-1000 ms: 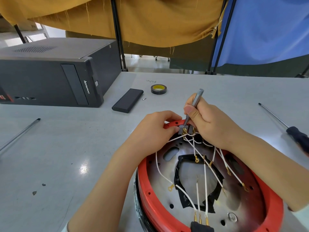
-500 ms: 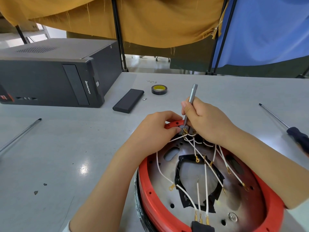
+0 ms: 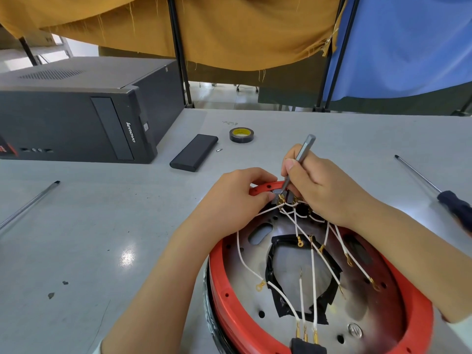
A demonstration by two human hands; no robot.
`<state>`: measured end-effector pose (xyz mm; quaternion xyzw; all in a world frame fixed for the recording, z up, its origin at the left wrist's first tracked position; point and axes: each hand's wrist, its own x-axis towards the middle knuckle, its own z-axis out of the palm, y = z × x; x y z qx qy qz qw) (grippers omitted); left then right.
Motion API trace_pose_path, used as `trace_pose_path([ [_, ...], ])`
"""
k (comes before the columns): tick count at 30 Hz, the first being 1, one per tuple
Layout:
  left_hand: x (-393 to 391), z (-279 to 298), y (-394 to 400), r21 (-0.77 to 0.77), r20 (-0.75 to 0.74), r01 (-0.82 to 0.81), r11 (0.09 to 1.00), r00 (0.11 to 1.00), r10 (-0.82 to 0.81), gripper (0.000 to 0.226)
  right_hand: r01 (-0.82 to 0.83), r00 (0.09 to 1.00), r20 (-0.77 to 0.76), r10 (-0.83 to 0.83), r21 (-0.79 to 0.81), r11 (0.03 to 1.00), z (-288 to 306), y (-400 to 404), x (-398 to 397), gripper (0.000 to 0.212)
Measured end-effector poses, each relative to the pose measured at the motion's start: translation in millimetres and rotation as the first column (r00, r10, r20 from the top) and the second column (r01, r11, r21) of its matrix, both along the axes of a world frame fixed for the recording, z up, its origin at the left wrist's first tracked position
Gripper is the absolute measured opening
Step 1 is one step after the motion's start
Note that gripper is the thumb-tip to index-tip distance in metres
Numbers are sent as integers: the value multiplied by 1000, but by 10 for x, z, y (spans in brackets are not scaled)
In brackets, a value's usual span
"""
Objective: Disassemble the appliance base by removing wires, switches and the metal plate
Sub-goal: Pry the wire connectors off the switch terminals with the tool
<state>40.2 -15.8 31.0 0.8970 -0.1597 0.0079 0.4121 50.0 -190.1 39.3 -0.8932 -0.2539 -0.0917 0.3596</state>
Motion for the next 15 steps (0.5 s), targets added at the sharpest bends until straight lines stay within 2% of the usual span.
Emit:
trace_pose_path([
  [9, -6, 3, -1, 2, 3, 3, 1000, 1000, -3, 23, 10, 997, 72, -9, -21, 1000, 12, 17, -10, 24],
  [15, -1, -3, -1, 7, 9, 7, 1000, 1000, -8, 23, 66, 997, 36, -64, -65, 996, 22, 44, 26, 24],
])
